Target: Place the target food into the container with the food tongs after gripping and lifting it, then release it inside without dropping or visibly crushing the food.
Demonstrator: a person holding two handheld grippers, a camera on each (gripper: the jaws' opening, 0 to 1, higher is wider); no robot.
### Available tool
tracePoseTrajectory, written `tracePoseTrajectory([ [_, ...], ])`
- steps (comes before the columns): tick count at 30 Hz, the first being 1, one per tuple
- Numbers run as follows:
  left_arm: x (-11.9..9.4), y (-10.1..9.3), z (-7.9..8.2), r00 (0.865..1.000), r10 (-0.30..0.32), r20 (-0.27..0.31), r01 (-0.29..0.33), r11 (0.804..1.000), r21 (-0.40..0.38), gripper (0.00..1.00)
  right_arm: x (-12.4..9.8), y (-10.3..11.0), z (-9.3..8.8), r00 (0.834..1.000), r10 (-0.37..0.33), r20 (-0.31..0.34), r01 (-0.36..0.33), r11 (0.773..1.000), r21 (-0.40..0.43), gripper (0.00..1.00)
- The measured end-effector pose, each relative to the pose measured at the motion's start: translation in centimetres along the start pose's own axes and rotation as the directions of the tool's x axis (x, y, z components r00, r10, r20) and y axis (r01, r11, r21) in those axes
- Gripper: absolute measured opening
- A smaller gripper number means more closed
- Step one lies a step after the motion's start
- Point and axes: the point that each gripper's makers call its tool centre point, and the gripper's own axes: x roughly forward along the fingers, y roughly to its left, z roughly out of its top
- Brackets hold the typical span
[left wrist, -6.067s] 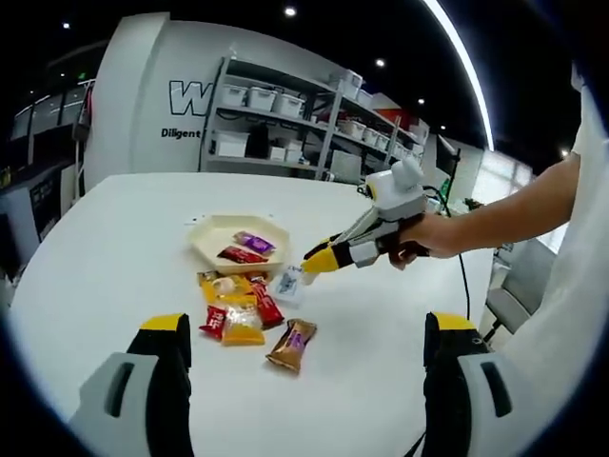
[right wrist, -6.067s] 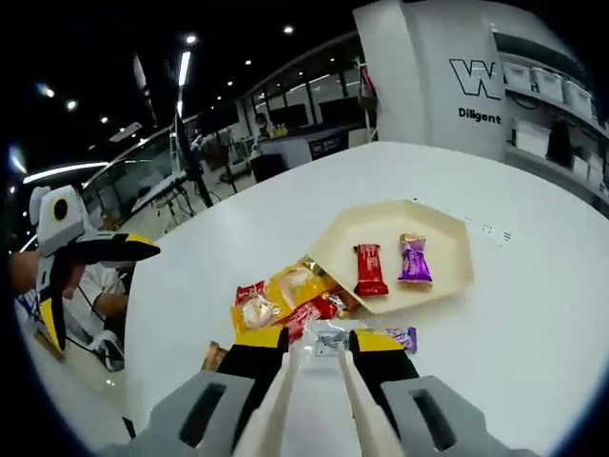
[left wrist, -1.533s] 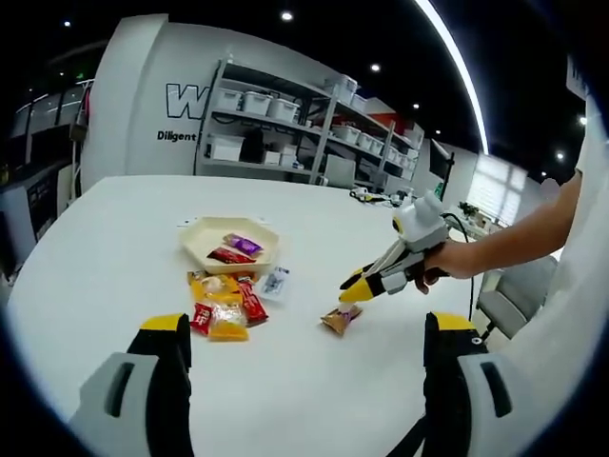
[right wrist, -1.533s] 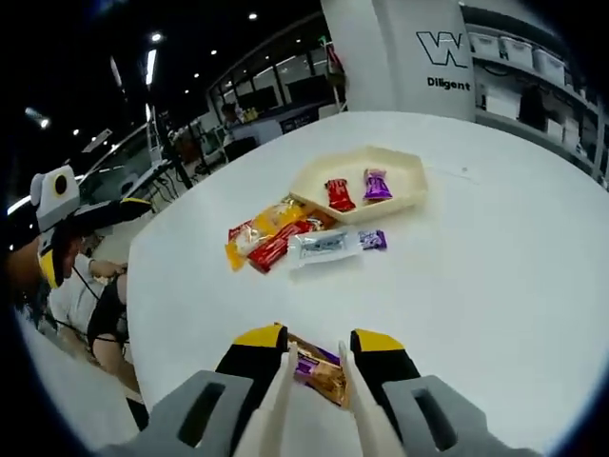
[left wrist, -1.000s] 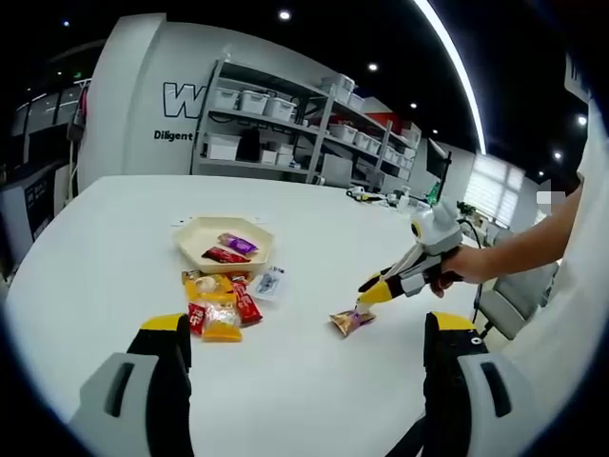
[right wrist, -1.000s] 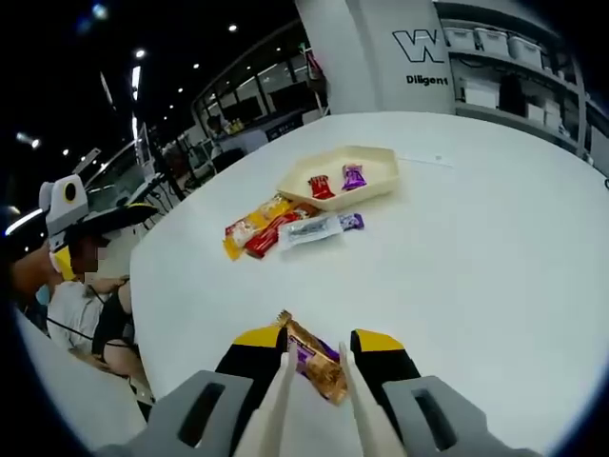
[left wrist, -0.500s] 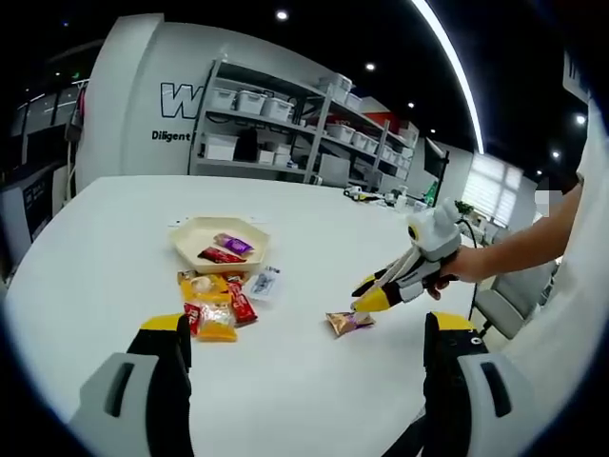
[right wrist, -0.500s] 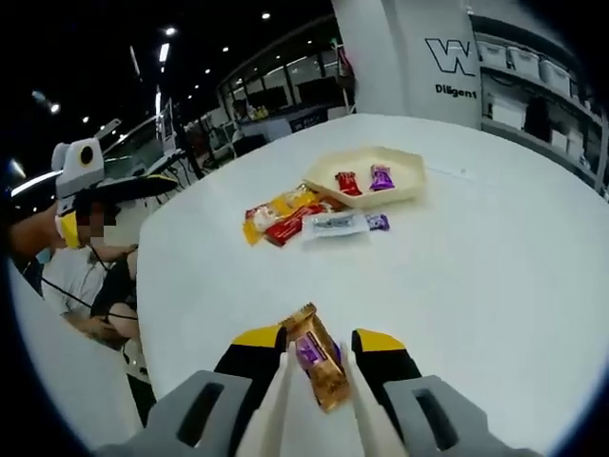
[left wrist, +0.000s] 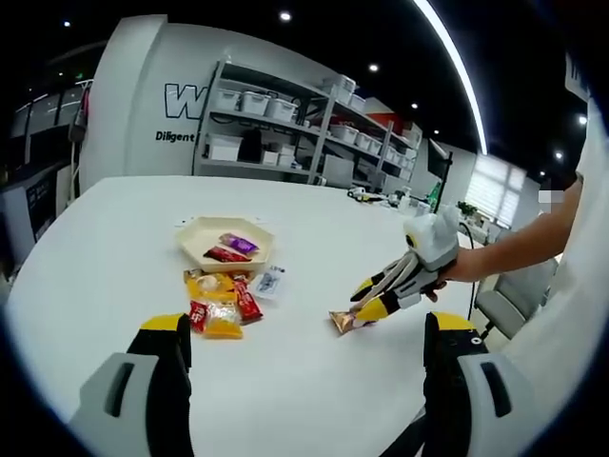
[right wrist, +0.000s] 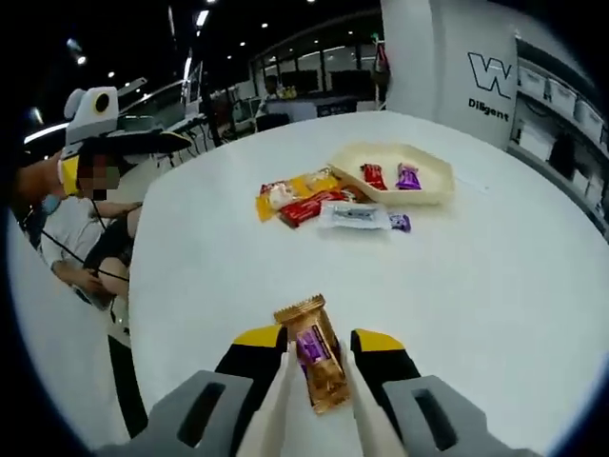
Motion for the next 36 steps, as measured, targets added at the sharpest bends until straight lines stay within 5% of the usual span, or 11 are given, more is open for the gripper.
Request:
tracePoseTrajectory([
  [12, 0.1, 0.0, 0.0, 1.0, -0.004, -0.003, 0.004, 1.0, 0.008, 0.99, -0.4, -0.9, 0.9, 0.999, -0.025, 0.026, 0.023, 0.996, 0.081, 0.18],
  [28, 0.4, 0.3, 0.1, 1.0, 0.007, -0.003, -0.007, 0.999, 0.042, 0.99, -2.1, -6.0, 10.3, 0.982, -0.092, 0.165, 0.077, 0.992, 0.095, 0.17],
  [36, 0.4, 0.3, -0.1, 1.0, 0.008, -0.006, -0.008, 0.999, 0.038, 0.99, -0.6, -5.7, 7.4, 0.993, -0.074, 0.093, 0.064, 0.993, 0.102, 0.19],
])
